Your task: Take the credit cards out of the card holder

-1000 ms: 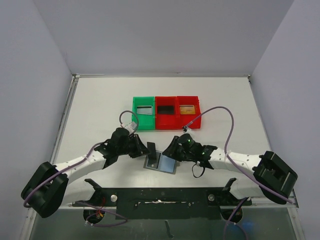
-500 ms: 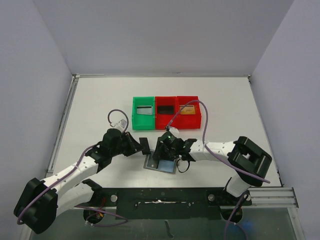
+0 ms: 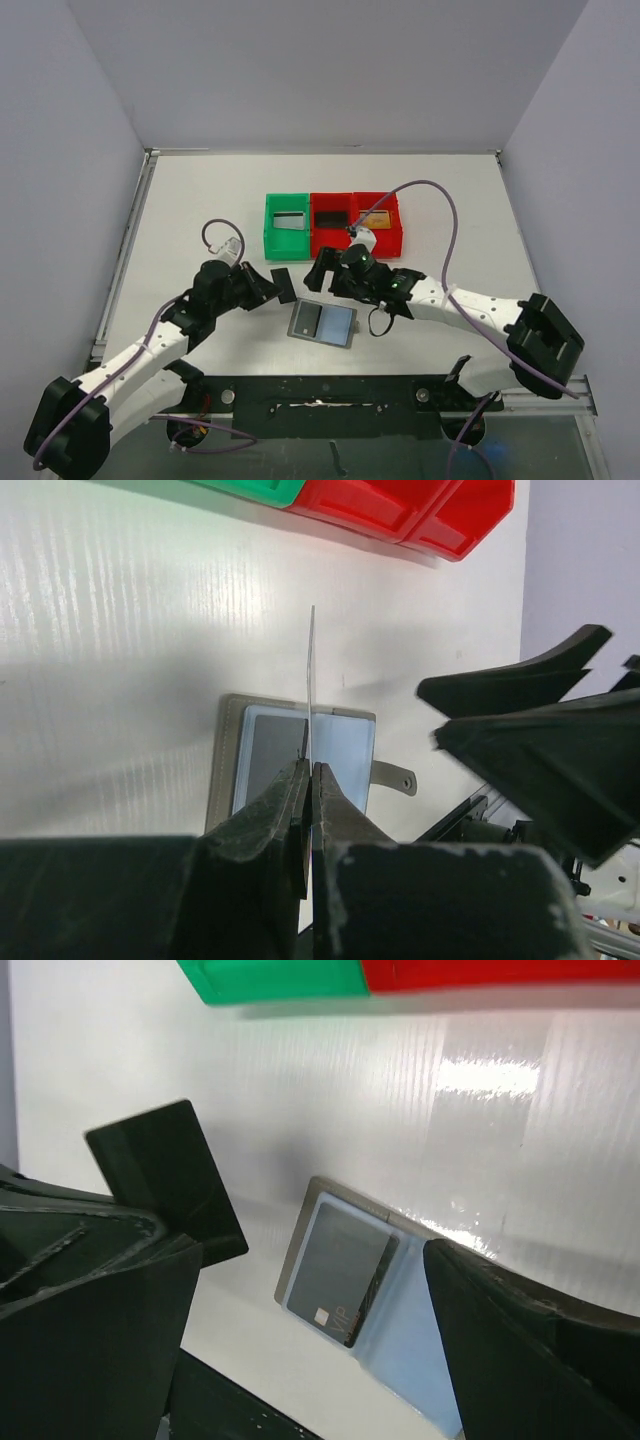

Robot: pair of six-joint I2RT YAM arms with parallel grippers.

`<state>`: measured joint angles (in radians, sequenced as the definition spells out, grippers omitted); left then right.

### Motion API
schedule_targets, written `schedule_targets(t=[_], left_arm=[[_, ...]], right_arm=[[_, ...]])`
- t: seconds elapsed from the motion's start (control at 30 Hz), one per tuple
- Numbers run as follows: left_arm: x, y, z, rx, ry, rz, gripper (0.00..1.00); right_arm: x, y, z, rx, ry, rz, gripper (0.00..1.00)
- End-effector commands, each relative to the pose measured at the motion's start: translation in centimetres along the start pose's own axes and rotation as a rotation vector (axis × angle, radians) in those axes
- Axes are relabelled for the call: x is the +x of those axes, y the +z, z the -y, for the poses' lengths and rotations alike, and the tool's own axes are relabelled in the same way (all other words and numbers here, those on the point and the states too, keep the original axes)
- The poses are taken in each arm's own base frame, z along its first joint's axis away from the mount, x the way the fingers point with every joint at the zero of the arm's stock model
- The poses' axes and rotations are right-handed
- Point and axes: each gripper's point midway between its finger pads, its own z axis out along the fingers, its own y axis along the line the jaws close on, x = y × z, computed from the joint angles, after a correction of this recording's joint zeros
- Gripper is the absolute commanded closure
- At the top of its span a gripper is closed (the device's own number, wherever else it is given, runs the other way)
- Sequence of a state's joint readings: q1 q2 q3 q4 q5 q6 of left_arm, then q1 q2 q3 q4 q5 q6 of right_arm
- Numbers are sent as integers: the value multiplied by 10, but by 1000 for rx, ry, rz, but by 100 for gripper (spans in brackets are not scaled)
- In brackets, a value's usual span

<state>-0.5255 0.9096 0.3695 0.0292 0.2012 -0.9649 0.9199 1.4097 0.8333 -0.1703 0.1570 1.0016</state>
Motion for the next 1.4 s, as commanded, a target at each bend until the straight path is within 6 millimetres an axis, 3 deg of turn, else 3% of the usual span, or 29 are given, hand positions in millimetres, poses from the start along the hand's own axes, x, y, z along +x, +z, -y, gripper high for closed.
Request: schedule_targets(t=[0.0,0.13,0.33,0.4,0.53,0.67,0.93,1.2,1.37], left_arm=[[-12,-3,23,131,-4,43,100],[-15,-5,34,222,-45,46,100],[-24,-14,63,391,-62,66,100],[-26,-18,74,454,-70,58,100],[-22,-28,96,596,-113,-18,100],[-19,-31,112,670,-80,-94,100],[-15,-31,115,687,-54,-128,100],[-12,-34,116,692,-47,-144,100],[-15,-37,123,707,-30,-140,100]], right_arm=[[-45,-22,-13,-141,34,183,1],[-64,-39,-12,-246,86,268,2],[-69,-46,0,-387,140,182,2],[-78,-54,-6,-507,195,203,0],[-97,-70,-27,-679,195,258,8],[-87,-66,-42,-747,159,180,16],[-71,-66,-68,-844,96,94,35],[-62,-73,-81,-911,81,46,54],[-57,-77,-82,-929,72,9,60]])
